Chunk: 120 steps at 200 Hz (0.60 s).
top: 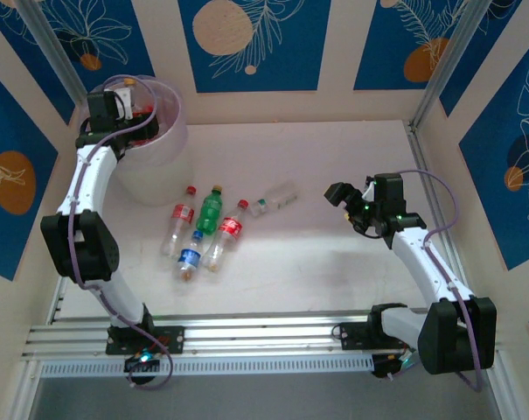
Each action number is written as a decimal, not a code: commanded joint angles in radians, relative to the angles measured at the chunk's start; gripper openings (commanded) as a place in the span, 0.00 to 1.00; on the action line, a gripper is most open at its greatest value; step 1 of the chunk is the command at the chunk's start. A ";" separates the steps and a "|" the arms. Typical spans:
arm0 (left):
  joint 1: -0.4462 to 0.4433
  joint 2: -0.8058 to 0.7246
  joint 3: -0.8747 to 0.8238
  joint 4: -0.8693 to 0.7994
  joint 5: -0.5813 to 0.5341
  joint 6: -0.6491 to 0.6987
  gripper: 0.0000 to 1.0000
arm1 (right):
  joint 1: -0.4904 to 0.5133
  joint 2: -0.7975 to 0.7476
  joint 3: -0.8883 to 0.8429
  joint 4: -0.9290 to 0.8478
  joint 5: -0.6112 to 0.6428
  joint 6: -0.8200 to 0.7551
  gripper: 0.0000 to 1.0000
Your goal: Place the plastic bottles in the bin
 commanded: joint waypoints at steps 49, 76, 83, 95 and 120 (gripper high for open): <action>0.009 -0.015 0.078 -0.028 0.047 0.023 1.00 | -0.004 -0.005 0.003 -0.008 -0.030 0.002 0.97; 0.009 -0.014 0.097 -0.040 0.051 0.026 1.00 | -0.004 -0.005 0.005 -0.008 -0.033 0.001 0.97; 0.009 -0.017 0.104 -0.044 0.055 0.026 1.00 | -0.003 -0.005 0.004 -0.009 -0.033 0.001 0.97; 0.009 -0.017 0.117 -0.057 0.061 0.028 1.00 | -0.003 -0.006 0.004 -0.008 -0.034 0.001 0.97; 0.009 -0.032 0.154 -0.092 0.073 0.032 1.00 | -0.003 -0.010 0.005 -0.011 -0.033 -0.003 0.97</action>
